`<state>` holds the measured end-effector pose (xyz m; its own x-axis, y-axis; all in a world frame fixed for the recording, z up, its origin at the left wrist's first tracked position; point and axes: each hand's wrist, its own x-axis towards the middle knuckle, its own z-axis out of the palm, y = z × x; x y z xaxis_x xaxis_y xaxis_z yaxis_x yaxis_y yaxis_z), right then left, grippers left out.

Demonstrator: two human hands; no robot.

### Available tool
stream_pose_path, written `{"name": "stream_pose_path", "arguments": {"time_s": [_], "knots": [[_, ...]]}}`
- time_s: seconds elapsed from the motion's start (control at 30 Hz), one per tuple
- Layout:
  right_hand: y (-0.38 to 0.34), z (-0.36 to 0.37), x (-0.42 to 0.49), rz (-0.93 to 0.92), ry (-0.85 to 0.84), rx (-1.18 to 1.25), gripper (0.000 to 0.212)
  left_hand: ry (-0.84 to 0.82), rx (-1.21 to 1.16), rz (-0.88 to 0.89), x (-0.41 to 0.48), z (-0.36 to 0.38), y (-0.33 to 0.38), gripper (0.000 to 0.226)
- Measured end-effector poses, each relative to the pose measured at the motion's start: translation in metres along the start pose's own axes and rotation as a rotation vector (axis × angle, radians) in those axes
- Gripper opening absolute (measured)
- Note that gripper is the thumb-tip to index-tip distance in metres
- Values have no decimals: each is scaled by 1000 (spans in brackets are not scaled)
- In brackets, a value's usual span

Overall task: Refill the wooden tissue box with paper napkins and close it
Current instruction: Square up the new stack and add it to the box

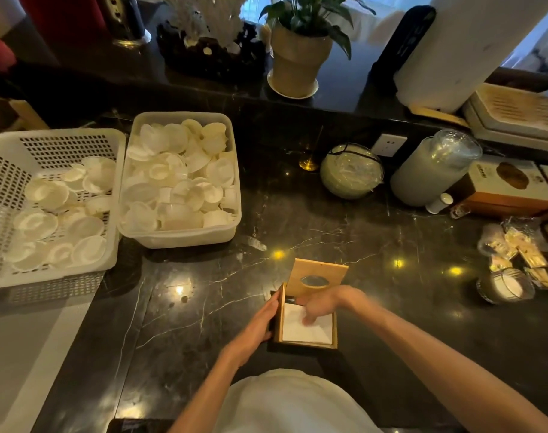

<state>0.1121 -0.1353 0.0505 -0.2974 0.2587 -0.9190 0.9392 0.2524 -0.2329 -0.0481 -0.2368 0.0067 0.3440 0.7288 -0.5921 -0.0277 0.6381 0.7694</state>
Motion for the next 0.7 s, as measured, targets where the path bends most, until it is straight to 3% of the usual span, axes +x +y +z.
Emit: {"name": "stream_pose_path", "arguments": {"time_s": [0.37, 0.6, 0.7], "knots": [[-7, 7, 20, 133, -4, -42, 49, -19, -7, 21, 2, 0, -2, 48], [-9, 4, 11, 121, 14, 257, 65, -39, 51, 0, 11, -5, -16, 71], [-11, 8, 12, 136, 104, 104, 56, -56, 41, 5, 11, -8, -16, 72]]}}
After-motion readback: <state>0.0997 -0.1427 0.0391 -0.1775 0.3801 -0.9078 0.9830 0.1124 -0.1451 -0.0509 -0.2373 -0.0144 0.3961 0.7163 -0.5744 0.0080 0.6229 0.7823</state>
